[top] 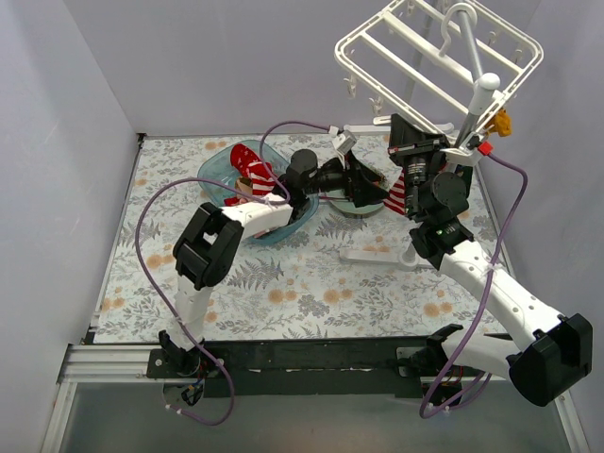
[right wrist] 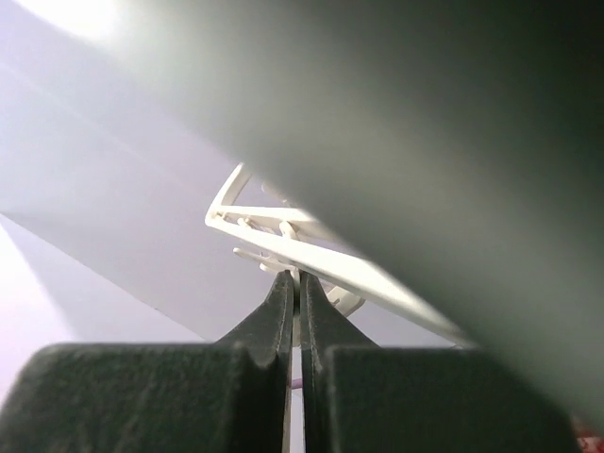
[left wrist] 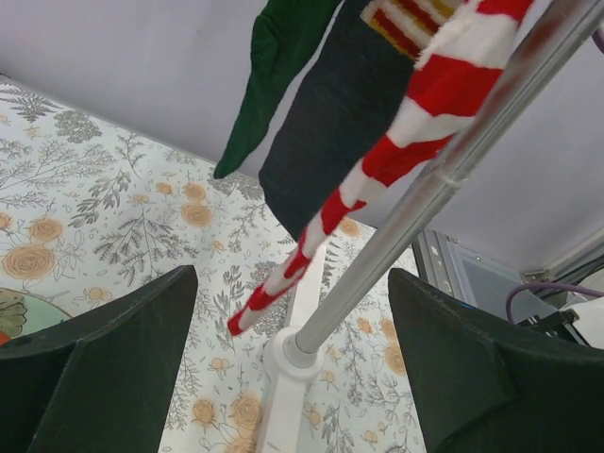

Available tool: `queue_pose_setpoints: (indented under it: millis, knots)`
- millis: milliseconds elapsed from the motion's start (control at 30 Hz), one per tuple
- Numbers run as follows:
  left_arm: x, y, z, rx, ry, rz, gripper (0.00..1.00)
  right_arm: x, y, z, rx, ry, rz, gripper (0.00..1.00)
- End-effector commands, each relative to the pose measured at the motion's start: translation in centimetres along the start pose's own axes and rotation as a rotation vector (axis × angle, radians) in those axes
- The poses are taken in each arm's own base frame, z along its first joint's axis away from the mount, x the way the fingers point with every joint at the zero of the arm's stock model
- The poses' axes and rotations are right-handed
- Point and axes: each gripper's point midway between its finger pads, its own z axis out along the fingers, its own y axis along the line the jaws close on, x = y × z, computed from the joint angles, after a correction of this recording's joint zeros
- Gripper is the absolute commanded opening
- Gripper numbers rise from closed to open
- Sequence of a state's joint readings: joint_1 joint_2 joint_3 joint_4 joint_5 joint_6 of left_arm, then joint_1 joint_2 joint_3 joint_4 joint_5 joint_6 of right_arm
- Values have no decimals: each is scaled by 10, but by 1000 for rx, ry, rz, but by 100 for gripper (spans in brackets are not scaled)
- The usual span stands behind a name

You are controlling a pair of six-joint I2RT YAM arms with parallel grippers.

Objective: Remove the socks clipped to the hanger
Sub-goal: Remove the sock from the hanger.

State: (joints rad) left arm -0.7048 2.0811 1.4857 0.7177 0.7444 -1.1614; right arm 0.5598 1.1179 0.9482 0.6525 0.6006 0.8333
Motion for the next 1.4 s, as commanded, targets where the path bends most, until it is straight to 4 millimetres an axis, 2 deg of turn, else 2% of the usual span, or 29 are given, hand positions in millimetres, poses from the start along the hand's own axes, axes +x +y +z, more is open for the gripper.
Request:
queue_pose_setpoints:
  millis: [0, 300, 467, 500, 600, 633, 667, 767, 833, 867, 900, 933, 1000, 1067, 1133, 1167, 1233, 1367]
  knots:
    - [-11, -6, 13, 19, -49, 49, 81, -14, 23, 1, -48, -7, 15, 1]
    - [-7, -10, 30, 14, -68, 69, 82, -11, 23, 2, -47, 1, 31, 1]
    - [7, -16, 38, 24, -48, 60, 79, -11, 25, 2, -52, 3, 43, 1]
    - [8, -18, 39, 30, -53, 60, 76, -11, 25, 2, -52, 4, 46, 1]
    - [10, -21, 42, 32, -59, 52, 61, -11, 26, 2, -49, 8, 49, 1]
    - [9, -24, 43, 30, -62, 52, 52, -11, 27, 3, -46, 10, 51, 1]
    - [9, -22, 43, 14, -69, 46, 36, -12, 28, 3, -44, 10, 51, 1]
    - [1, -23, 36, -35, -94, 38, 13, -10, 28, 3, -36, 27, 38, 1]
    - [-10, -26, 30, -74, -97, 53, 10, -9, 27, 3, -23, 38, 51, 1]
    - [-10, -27, 28, -84, -89, 55, 8, -11, 29, 3, -28, 36, 50, 1]
    - [-3, -24, 24, -110, -54, 44, 5, -11, 32, 3, -34, 45, 46, 1]
    - [-11, -31, 20, -109, -58, 67, 4, -10, 33, 3, -32, 53, 47, 1]
    - [-7, -33, 13, -125, -33, 62, 2, -9, 37, 1, -31, 79, 46, 1]
    - [-17, -43, 7, -123, -29, 90, 0, -8, 37, 0, -25, 90, 65, 1]
    - [-10, -47, 0, -128, 11, 92, 0, -4, 35, -1, -17, 110, 73, 1]
    - [-18, -54, -4, -122, 7, 115, 0, -2, 35, -2, -15, 119, 87, 1]
    - [-12, -56, -10, -132, 37, 115, 0, 1, 34, -3, -6, 134, 125, 1]
    - [-14, -62, -18, -139, 61, 131, 0, 6, 33, -5, -3, 156, 145, 1]
